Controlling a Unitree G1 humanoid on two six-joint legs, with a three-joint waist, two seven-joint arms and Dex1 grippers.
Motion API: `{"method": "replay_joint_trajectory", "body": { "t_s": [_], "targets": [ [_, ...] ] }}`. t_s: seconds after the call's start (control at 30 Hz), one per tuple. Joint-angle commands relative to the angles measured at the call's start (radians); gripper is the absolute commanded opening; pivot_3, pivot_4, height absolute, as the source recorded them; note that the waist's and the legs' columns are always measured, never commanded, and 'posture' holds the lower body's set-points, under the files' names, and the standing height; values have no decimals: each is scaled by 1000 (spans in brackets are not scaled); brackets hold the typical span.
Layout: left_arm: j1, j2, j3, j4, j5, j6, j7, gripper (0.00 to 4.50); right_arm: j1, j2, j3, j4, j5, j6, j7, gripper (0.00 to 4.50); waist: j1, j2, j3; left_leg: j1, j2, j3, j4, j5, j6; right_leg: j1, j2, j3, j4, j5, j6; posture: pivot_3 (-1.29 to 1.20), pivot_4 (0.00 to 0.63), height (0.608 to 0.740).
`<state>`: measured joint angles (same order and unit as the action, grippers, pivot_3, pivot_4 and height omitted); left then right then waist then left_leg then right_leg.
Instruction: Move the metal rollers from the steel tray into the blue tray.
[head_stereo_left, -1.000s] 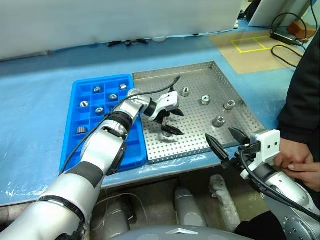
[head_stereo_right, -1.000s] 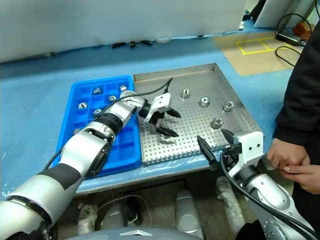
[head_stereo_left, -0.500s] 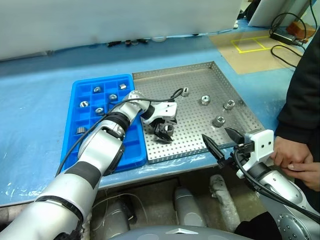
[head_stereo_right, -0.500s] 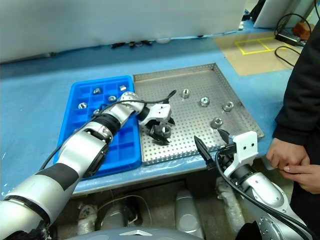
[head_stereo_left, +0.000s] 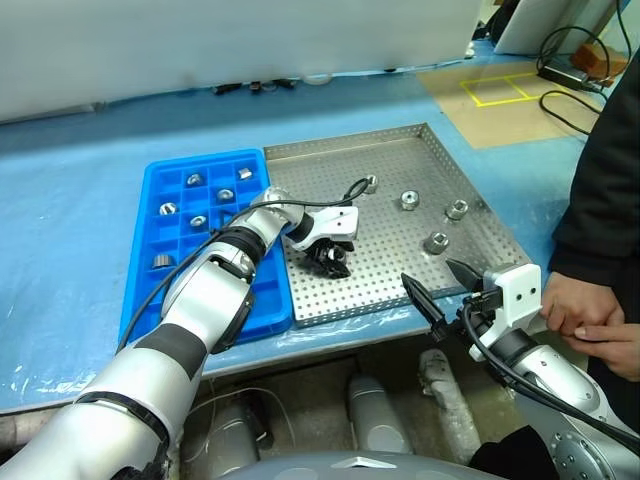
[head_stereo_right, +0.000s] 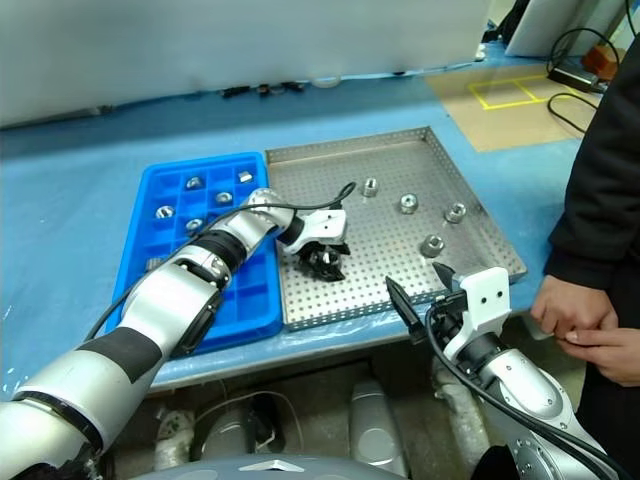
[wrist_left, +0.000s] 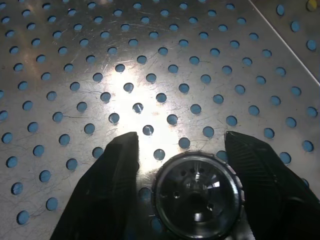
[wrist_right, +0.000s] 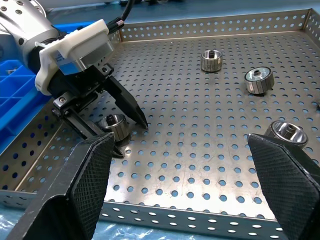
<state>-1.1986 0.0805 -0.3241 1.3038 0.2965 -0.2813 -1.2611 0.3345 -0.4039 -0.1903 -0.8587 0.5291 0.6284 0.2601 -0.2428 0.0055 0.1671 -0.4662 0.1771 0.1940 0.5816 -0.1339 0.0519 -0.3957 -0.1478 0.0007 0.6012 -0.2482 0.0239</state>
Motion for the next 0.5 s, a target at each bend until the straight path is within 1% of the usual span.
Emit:
{"method": "replay_joint_trajectory", "body": {
  "t_s": [0.03, 0.1, 0.17, 0.27, 0.37, 0.5],
  "targets": [
    [10, 22, -25, 3, 33, -10, -14, 2753, 3, 2, 1, -6, -11, -33, 8, 4500, -5, 0, 0, 2, 0, 0, 0, 0, 0, 2, 0, 0, 0, 0, 0, -732, 150, 740],
    [12, 30, -23, 3, 31, -12, -28, 2420, 1, 2, 5, -1, -13, -38, 10, 4500, -14, -1, 0, 4, 0, 0, 0, 0, 0, 4, 0, 0, 0, 0, 0, -729, 150, 740],
    [16, 40, -32, 2, 42, -20, -20, 1809, -3, 2, 10, 8, -17, -44, 14, 4500, -22, -1, 0, 7, 0, 0, 0, 0, 0, 6, 0, 0, -1, 0, 0, -724, 150, 740],
    [13, 45, -16, -2, 21, -19, -42, 1766, -11, 3, 17, 18, -22, -52, 21, 4500, -33, -1, 0, 11, 0, -1, -1, 0, 0, 10, 0, 0, -3, -1, 1, -715, 150, 740],
    [-4, 43, 27, -10, -26, -4, -73, 1733, -24, -1, 23, 32, -25, -62, 35, 4500, -45, -1, 0, 10, -1, -1, -2, 0, 0, 11, 0, 0, -5, 0, 1, -704, 150, 740],
    [-33, 45, 83, -29, -82, 11, -107, 1733, -44, -25, 22, 35, -9, -58, 72, 4500, -47, -1, 0, 8, -2, -1, -4, -1, 1, 10, -1, -1, -10, 0, 0, -687, 150, 740]
  ]
}}
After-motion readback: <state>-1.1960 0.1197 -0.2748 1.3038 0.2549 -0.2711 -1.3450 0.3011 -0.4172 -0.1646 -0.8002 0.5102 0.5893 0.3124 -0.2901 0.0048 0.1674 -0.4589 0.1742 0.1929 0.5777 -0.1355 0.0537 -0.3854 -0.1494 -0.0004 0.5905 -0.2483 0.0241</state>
